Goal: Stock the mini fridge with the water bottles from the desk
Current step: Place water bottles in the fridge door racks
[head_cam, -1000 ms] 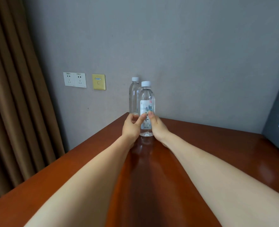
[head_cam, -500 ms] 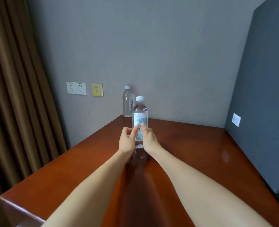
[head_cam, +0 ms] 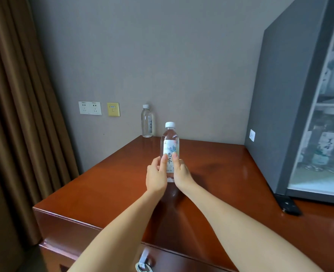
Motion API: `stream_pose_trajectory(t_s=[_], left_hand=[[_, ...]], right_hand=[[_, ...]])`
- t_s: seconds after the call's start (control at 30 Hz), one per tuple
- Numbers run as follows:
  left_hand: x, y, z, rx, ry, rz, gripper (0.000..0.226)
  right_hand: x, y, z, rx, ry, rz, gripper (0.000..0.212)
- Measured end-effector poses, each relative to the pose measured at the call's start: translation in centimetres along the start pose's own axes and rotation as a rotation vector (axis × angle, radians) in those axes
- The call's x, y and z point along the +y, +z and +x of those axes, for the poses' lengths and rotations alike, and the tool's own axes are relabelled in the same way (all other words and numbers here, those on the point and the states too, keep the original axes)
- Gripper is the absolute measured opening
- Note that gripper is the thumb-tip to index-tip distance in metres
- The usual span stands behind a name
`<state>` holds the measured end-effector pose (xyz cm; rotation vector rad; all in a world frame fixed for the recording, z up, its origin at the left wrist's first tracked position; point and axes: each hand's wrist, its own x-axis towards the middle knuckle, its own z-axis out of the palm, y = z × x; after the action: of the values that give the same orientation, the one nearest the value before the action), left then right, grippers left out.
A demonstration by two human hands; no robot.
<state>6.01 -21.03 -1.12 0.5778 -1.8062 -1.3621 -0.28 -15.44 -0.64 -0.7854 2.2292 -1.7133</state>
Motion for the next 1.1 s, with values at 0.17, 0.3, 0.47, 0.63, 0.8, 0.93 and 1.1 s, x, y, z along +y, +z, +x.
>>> stream_pose_trajectory(t_s=[0.17,0.3,0.47,0.63,0.8,0.93,1.1], left_hand=[[0.6,0.8,-2.4,-0.030,0.031,0.118,0.054],[1.4,1.8,-4.5,-0.048,0.070,0.166,0.042],[2.3,4.2,-7.1,-0.148,0.098,0.180,0.043],[4.1,8.0,-10.8,-0.318,0.153,0.147,0.040],[6.1,13.3,-15.1,-0.451,0.248,0.133,0.041],[8.2,18.2,-19.1,-0.596,0.275,0.087,0.039],[10.7,23.2,-23.7,-0.775,0.290,0.025,0.037]], right_hand=[[0.2,-1.0,-3.1,0.043,0.040,0.023,0.066],[0.5,-2.7,-5.0,0.074,0.043,-0.026,0.067],[1.4,-6.7,-7.4,0.175,0.002,-0.178,0.068],[3.0,-13.2,-10.2,0.274,-0.034,-0.289,0.067],[4.7,-20.5,-13.9,0.378,-0.013,-0.328,0.064],[6.0,-26.6,-17.6,0.489,0.025,-0.424,0.060],[7.3,-32.7,-22.3,0.615,0.070,-0.410,0.056]])
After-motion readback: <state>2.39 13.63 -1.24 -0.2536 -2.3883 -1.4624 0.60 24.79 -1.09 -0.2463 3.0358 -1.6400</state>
